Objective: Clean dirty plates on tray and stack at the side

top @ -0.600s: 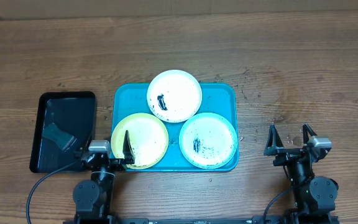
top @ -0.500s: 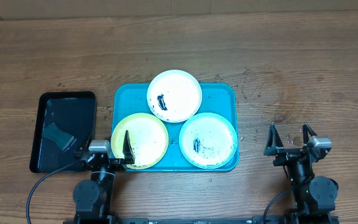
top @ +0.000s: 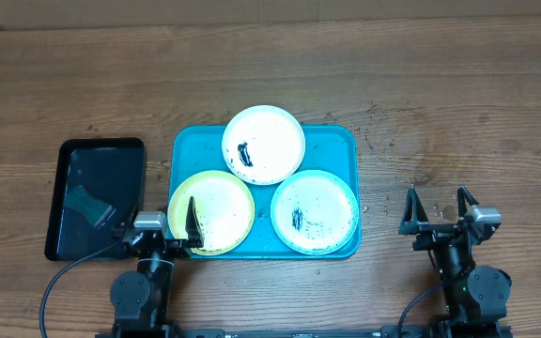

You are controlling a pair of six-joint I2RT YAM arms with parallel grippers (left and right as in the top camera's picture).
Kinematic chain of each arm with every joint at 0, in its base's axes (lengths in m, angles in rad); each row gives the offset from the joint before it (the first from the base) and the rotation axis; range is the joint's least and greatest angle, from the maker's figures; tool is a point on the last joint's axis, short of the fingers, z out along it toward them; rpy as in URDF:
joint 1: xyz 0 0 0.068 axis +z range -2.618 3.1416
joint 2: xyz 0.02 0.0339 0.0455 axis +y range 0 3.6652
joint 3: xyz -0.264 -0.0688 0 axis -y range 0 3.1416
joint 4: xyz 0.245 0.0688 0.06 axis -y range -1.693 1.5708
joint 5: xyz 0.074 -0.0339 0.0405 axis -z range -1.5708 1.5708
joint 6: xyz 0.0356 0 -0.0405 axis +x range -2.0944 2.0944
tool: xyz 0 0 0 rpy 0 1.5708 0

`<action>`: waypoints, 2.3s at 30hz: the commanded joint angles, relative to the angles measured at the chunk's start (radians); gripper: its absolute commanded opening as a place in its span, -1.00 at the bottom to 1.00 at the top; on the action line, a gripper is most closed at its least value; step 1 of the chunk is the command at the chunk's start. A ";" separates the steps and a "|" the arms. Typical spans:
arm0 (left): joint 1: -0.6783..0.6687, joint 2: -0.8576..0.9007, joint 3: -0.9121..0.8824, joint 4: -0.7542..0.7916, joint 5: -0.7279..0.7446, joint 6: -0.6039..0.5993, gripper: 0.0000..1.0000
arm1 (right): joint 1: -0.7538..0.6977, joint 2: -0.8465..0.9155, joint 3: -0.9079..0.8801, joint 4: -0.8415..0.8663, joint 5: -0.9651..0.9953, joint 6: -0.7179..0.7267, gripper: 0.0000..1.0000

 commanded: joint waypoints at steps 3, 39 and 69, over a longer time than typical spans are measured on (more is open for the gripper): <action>0.006 -0.011 -0.004 0.000 -0.002 0.012 1.00 | -0.003 -0.012 -0.010 0.006 0.010 -0.007 1.00; 0.005 -0.011 -0.004 0.114 0.487 -0.415 1.00 | -0.003 -0.012 -0.010 0.006 0.010 -0.007 1.00; 0.006 0.790 1.078 -0.550 -0.311 -0.123 1.00 | -0.003 -0.012 -0.010 0.006 0.010 -0.007 1.00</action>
